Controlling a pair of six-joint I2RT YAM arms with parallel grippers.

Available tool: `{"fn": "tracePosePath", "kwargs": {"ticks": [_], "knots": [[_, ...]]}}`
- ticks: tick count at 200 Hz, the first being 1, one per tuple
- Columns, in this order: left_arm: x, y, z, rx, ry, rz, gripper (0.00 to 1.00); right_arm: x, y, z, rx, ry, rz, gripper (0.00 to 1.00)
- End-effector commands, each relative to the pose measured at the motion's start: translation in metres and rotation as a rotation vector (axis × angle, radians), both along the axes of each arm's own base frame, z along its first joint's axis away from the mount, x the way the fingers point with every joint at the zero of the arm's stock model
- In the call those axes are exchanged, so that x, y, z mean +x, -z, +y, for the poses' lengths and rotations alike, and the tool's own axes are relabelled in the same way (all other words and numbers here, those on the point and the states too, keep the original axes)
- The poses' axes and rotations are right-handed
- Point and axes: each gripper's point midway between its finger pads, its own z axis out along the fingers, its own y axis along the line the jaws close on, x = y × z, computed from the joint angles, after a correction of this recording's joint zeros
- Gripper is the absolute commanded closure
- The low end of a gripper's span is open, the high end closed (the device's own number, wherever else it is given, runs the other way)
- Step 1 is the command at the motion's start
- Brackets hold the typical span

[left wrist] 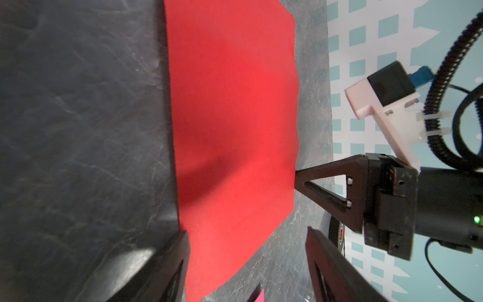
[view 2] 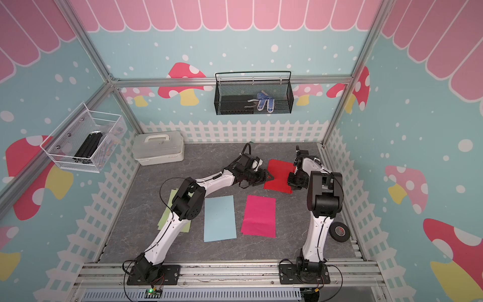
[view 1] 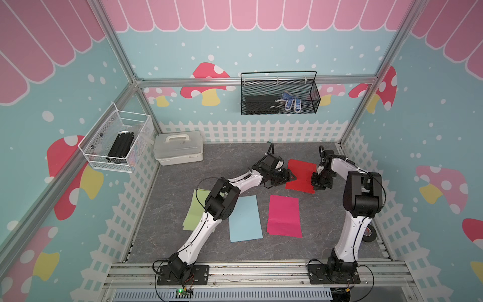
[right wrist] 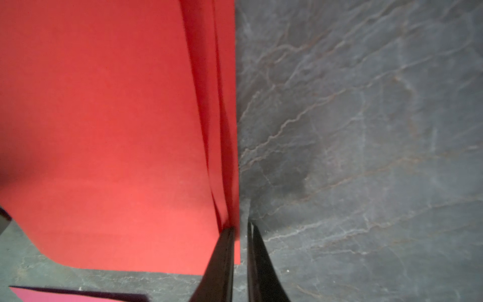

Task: Sort the scattered colored papers by color
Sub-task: Adjust the colored paper at the center of the board.

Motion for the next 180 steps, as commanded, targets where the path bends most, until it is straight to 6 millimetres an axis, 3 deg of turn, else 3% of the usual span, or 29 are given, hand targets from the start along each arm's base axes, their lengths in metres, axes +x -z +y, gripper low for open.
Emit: {"fn": "tracePosePath", "kwargs": {"ticks": [1,51,82,129,180], "knots": [[0.011,-0.014,0.022,0.053,-0.043,-0.03,0.25,-0.012,0.0,0.002,-0.019,0.001,0.026,0.82],[0.023,-0.044,0.037,0.062,-0.062,-0.093,0.22,-0.007,-0.041,-0.008,-0.078,0.024,-0.06,0.78],[0.033,-0.039,0.041,0.067,-0.071,-0.093,0.22,-0.002,-0.058,-0.017,-0.124,0.037,-0.103,0.78],[0.048,-0.021,0.037,0.049,-0.073,-0.082,0.22,0.022,-0.048,-0.03,-0.172,0.058,-0.099,0.82],[0.066,-0.022,0.027,-0.008,-0.083,-0.094,0.22,0.054,-0.036,-0.044,-0.185,0.088,-0.108,0.86]]}}
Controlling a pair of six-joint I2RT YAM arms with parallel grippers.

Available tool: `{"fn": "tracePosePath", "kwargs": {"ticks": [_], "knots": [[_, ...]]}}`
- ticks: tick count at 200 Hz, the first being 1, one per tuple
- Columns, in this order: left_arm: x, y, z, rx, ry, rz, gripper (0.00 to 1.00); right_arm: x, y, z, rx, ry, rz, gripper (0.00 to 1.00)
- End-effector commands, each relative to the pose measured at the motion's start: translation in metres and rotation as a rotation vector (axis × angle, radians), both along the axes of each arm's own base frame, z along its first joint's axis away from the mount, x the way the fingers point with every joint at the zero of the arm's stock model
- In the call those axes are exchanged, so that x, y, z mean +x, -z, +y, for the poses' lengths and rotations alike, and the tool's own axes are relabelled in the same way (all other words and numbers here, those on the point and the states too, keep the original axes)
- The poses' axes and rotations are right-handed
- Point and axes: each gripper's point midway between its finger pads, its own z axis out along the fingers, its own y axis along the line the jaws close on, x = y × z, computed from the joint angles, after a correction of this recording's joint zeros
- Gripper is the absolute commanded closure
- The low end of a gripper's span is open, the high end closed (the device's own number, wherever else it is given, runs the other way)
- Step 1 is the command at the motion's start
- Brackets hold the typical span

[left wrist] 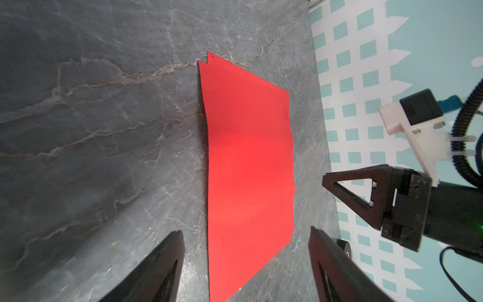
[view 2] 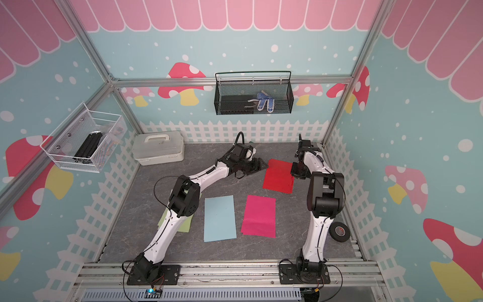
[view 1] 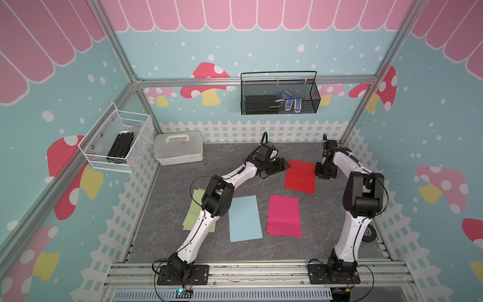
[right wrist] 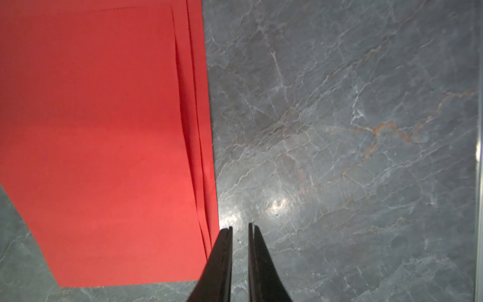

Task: Sort the scattered colored papers by color
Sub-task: Adjust the colored paper at the center of the board.

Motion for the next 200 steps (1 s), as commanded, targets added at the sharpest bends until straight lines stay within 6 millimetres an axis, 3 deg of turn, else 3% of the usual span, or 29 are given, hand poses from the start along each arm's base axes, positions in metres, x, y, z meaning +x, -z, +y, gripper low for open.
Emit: {"fn": "tracePosePath", "kwargs": {"ticks": [1,80,200], "knots": [[0.011,0.007,-0.002,-0.024,-0.006,0.007,0.22,0.006,0.006,-0.011,-0.019,0.036,0.017,0.86],[0.026,0.024,-0.011,-0.084,-0.021,0.038,0.22,0.016,0.026,-0.01,0.019,0.033,0.038,0.86],[0.02,0.03,-0.035,-0.159,0.0,0.059,0.23,0.013,0.058,0.005,0.099,0.01,0.085,0.86]]}}
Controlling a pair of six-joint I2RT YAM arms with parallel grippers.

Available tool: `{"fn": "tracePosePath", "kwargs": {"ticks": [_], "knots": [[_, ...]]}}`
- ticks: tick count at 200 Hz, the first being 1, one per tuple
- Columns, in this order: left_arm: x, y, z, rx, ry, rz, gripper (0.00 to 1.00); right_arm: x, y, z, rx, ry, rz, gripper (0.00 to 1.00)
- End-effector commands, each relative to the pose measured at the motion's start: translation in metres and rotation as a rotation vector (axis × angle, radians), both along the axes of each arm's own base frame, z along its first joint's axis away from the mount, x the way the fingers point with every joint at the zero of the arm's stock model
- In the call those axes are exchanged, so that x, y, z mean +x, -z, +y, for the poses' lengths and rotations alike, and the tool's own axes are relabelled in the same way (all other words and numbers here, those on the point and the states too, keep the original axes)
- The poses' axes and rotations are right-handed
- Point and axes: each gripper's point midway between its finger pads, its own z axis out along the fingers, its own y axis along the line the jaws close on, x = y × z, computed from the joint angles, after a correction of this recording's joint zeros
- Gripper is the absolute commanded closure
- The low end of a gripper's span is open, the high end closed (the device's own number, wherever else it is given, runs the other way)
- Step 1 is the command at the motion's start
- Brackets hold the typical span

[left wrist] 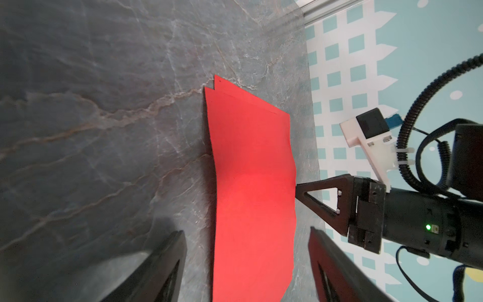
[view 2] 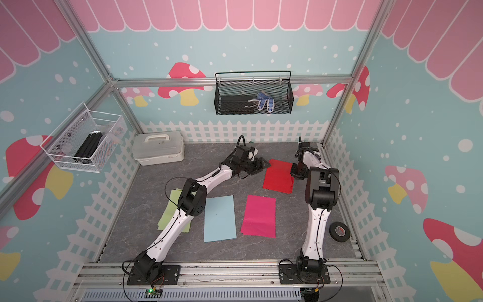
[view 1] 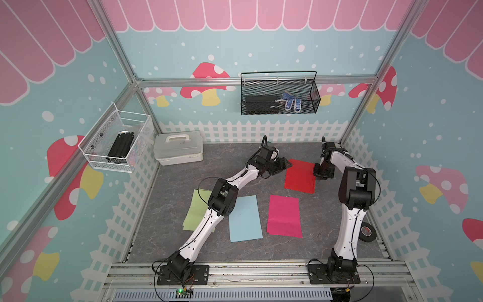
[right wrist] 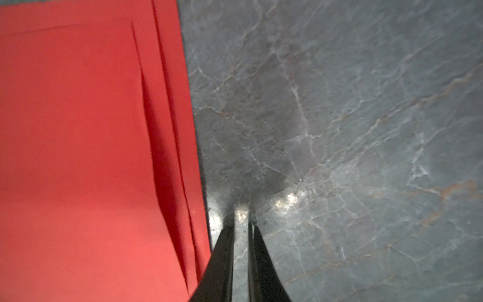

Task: Sort the scattered colored papers by color
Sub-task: Adjust the colored paper at the center of the board.

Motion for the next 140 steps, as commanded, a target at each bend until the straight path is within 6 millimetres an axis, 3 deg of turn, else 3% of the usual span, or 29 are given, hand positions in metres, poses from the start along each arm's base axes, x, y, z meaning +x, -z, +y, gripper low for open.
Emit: {"fn": "tracePosePath", "kwargs": {"ticks": [1,140], "knots": [[-0.005,0.005,-0.012,-0.03,0.017,0.016,0.23,-0.005,0.02,0.006,0.039,-0.001,0.041,0.86],[-0.009,-0.004,-0.032,-0.101,0.039,0.003,0.24,-0.005,0.029,0.017,0.087,-0.047,0.051,0.86]]}}
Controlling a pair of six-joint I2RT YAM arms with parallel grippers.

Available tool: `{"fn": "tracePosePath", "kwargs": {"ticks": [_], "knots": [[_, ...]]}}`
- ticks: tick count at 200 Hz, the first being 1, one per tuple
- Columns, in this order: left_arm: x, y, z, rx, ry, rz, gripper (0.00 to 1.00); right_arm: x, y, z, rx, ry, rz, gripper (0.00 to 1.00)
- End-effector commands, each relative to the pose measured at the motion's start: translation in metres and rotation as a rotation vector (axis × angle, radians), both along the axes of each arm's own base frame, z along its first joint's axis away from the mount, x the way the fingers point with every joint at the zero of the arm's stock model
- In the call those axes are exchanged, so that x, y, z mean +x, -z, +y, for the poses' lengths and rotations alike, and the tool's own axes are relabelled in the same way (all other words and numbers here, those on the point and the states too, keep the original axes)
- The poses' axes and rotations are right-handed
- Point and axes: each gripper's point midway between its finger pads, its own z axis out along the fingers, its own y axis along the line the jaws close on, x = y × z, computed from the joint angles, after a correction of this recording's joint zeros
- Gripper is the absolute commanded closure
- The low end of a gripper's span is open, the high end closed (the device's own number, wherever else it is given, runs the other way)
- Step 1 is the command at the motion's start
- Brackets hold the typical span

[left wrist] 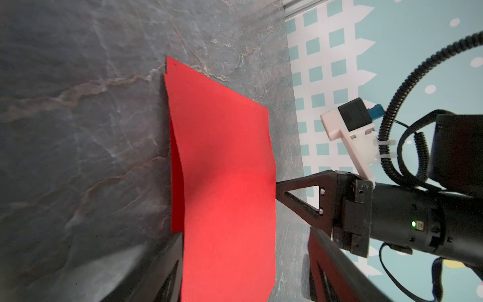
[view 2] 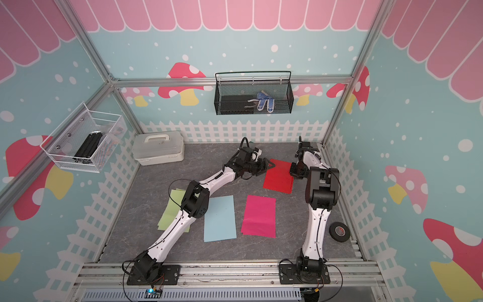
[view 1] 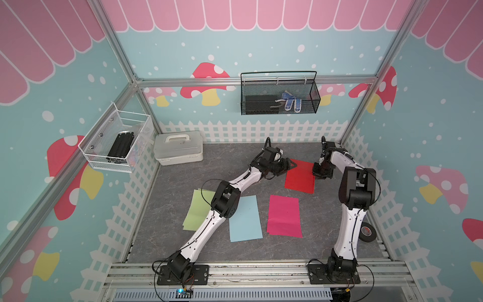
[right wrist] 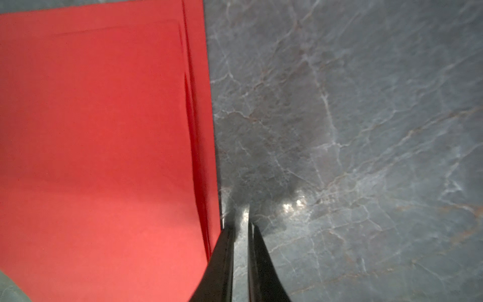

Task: Sort the scattered colored papers by color
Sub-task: Adjust the colored paper at the center of the board.

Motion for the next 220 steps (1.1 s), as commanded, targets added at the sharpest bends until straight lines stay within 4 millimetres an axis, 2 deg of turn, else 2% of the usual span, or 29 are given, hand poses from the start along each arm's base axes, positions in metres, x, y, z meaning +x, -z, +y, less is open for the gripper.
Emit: {"fn": "tracePosePath", "kwargs": {"ticks": [1,60,106,129,150,181,220], "knots": [[-0.001,-0.001,-0.008,-0.031,0.011,-0.003,0.24,-0.01,0.028,0.007,0.033,-0.016,0.073,0.86],[0.002,0.005,-0.002,-0.004,-0.012,0.003,0.24,-0.01,0.028,0.006,0.027,-0.012,0.073,0.86],[0.013,-0.004,0.021,0.077,-0.056,-0.046,0.23,-0.013,0.023,-0.001,-0.015,0.017,0.073,0.85],[0.018,-0.018,0.038,0.129,-0.082,-0.087,0.2,-0.013,0.013,-0.004,-0.035,0.028,0.05,0.83],[0.019,-0.04,0.049,0.162,-0.093,-0.143,0.17,-0.012,-0.003,-0.007,-0.053,0.041,0.01,0.81],[0.02,-0.071,0.055,0.153,-0.094,-0.196,0.14,-0.012,-0.03,-0.009,-0.068,0.051,-0.05,0.8],[0.015,-0.076,0.053,0.143,-0.082,-0.182,0.15,-0.019,-0.047,-0.008,-0.067,0.048,-0.071,0.79]]}}
